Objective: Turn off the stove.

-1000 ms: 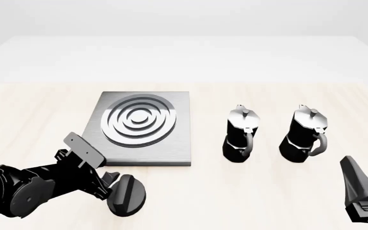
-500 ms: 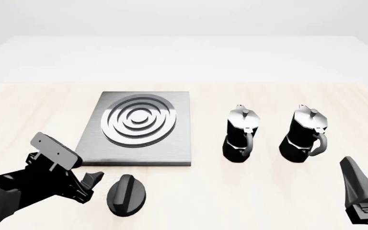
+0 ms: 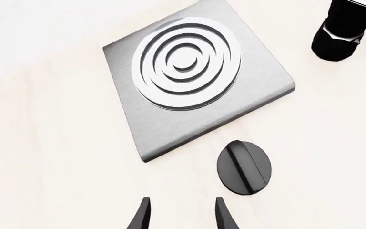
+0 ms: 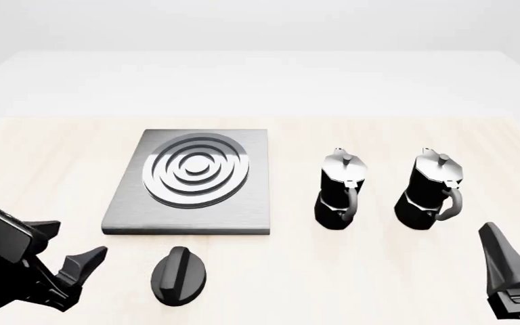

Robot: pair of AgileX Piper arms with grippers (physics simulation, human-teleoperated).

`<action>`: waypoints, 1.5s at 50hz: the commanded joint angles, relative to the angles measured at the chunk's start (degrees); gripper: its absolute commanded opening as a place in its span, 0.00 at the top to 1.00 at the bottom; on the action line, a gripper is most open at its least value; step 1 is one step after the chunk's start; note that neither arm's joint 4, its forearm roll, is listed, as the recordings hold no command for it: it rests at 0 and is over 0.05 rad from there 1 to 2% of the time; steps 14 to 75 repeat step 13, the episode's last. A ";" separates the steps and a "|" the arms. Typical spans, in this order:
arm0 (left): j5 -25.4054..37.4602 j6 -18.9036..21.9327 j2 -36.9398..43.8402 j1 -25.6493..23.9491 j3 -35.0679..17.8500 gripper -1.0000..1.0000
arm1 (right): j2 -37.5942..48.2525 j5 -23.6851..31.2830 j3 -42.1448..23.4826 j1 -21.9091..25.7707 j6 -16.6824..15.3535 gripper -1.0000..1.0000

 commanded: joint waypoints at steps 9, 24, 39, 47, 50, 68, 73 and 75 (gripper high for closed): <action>17.76 -3.58 -17.91 1.10 -8.86 0.00 | -0.12 -0.04 -0.01 1.05 -0.23 0.00; 18.69 -4.30 -19.46 1.51 -8.48 0.00 | -0.12 -0.07 0.01 0.92 -0.16 0.00; 18.69 -4.30 -19.46 1.51 -8.48 0.00 | -0.12 -0.07 0.01 0.92 -0.16 0.00; 18.69 -4.30 -19.46 1.51 -8.48 0.00 | -0.12 -0.07 0.01 0.92 -0.16 0.00; 18.69 -4.30 -19.46 1.51 -8.48 0.00 | -0.12 -0.07 0.01 0.92 -0.16 0.00; 18.69 -4.30 -19.46 1.51 -8.48 0.00 | -0.12 -0.07 0.01 0.92 -0.16 0.00; 18.69 -4.30 -19.46 1.51 -8.48 0.00 | -0.12 -0.07 0.01 0.92 -0.16 0.00; 18.69 -4.30 -19.46 1.51 -8.48 0.00 | -0.12 -0.07 0.01 0.92 -0.16 0.00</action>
